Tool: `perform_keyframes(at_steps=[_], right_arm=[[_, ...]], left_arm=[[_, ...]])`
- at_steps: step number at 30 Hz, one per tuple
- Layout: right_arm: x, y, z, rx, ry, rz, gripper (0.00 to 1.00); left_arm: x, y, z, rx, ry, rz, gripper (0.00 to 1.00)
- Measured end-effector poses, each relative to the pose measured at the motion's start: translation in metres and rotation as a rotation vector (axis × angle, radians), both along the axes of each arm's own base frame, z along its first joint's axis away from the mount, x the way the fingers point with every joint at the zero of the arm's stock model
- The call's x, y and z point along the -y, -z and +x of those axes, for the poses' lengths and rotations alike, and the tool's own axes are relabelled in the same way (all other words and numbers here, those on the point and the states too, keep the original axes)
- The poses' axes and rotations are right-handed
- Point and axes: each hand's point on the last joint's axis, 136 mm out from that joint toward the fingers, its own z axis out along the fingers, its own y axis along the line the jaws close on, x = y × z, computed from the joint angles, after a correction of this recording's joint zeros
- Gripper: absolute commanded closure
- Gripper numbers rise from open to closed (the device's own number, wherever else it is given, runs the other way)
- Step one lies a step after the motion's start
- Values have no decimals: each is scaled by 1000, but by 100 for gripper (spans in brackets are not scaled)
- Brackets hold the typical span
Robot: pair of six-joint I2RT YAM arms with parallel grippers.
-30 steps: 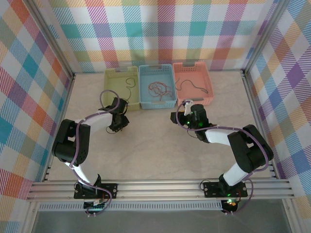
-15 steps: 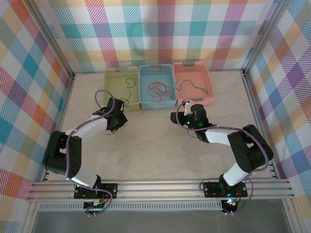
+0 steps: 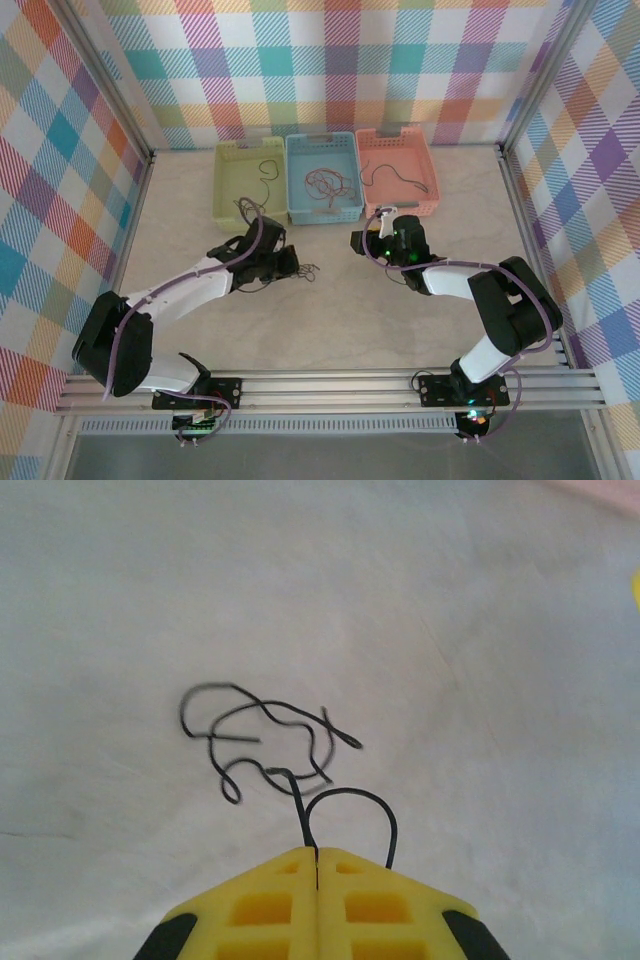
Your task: Untangle the cables
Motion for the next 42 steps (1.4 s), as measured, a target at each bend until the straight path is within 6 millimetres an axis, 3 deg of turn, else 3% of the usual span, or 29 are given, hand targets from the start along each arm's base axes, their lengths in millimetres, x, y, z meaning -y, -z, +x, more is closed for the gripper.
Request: perform_keyframes(at_steps=[6, 14, 19, 32, 42], right_arm=[[-8, -9, -4, 40, -51, 38, 47], [-21, -38, -22, 180, -185, 39, 47], [-32, -57, -33, 271, -275, 43, 46], [-73, -63, -87, 392, -586, 53, 43], [-97, -63, -124, 452, -779, 54, 43]], left_arm=[[14, -2, -16, 9, 156, 21, 100], [36, -42, -15, 76, 314, -21, 100], [35, -49, -19, 82, 350, -11, 100], [38, -101, -40, 164, 406, -140, 100], [38, -122, -54, 176, 427, -202, 100]])
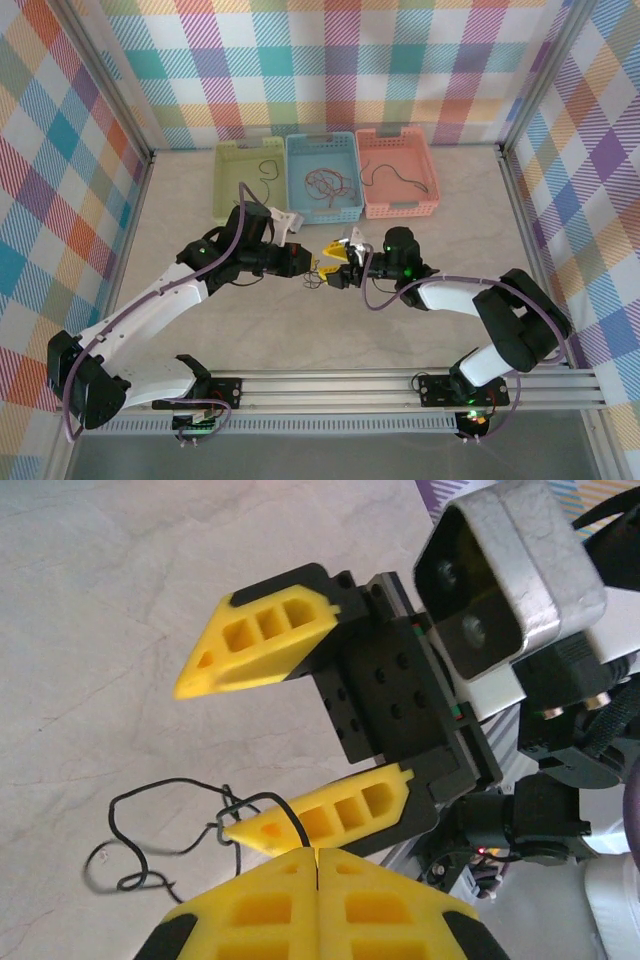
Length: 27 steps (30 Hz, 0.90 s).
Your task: Untangle the cables
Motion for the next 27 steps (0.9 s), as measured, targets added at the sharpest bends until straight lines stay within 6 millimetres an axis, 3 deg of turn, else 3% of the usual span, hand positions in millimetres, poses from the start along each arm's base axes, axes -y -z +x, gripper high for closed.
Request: perform_keyframes(at_steps=[9, 15, 19, 27], right_arm=[[-9, 3, -11, 34, -63, -20, 45], [-12, 4, -12, 47, -61, -33, 57], [-11, 6, -6, 50, -32, -41, 65], [-4, 14, 17, 43, 106, -92, 65]], left_arm=[[2, 1, -8, -46, 21, -17, 100], [6, -1, -14, -73, 48, -41, 100], [7, -3, -17, -85, 53, -54, 100], [2, -26, -33, -71, 73, -109, 100]])
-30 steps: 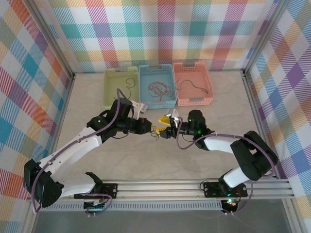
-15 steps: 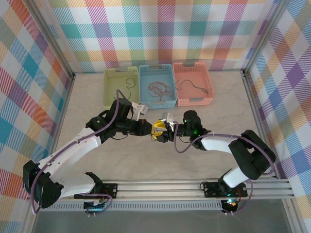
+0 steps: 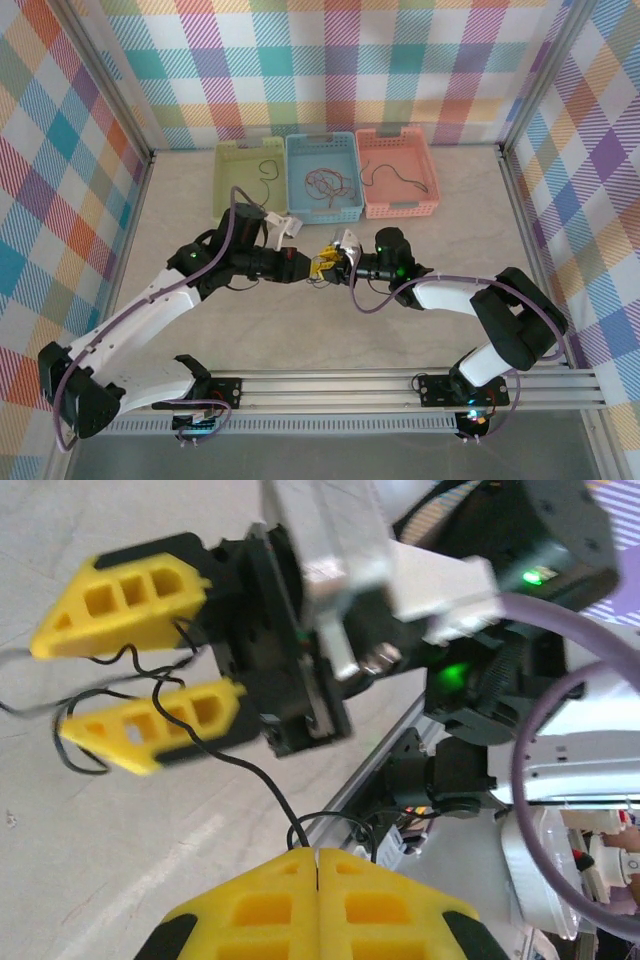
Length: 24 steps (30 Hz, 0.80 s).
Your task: Untangle the cables
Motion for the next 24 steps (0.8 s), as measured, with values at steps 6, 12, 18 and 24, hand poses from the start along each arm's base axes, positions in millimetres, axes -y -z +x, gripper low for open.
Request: perform_keyframes(at_steps=[6, 12, 18, 24], right_arm=[[16, 6, 28, -22, 150, -31, 68], [22, 3, 42, -41, 226, -26, 69], [51, 19, 69, -99, 404, -82, 70], [78, 31, 87, -151, 549, -111, 67]], left_arm=[[-14, -62, -27, 89, 15, -124, 100], [-30, -110, -51, 156, 15, -218, 100], [-47, -155, -73, 230, 13, -294, 100], [-67, -197, -98, 330, 7, -383, 100]])
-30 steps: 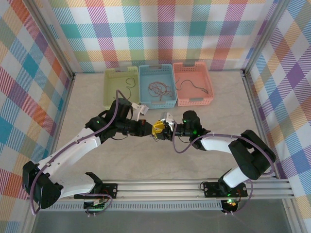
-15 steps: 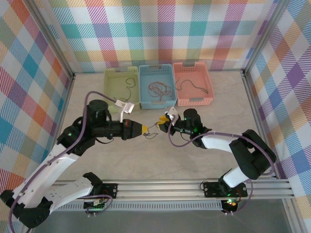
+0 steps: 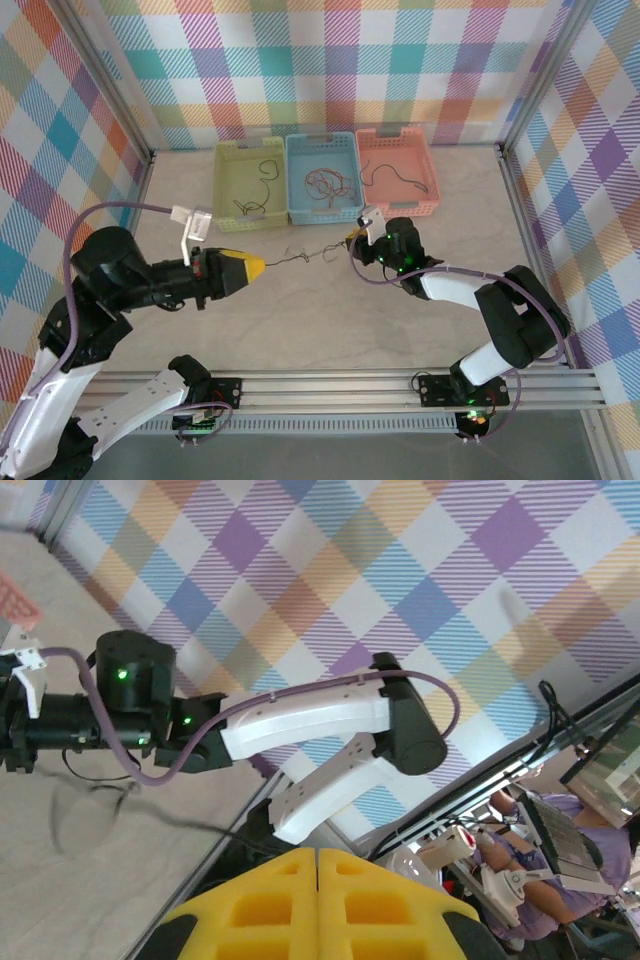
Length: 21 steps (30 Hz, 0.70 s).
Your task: Untangle the cables
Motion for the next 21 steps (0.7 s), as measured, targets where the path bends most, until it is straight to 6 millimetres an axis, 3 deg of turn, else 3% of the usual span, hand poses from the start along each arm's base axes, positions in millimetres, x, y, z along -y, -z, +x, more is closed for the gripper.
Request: perform_keyframes(at_steps=[9, 21], right_arm=[[21, 13, 9, -46, 119, -37, 64], [57, 26, 22, -90, 309, -79, 59]], left_arm=[[-6, -5, -2, 12, -26, -13, 100], [-45, -59, -35, 174, -100, -140, 100]])
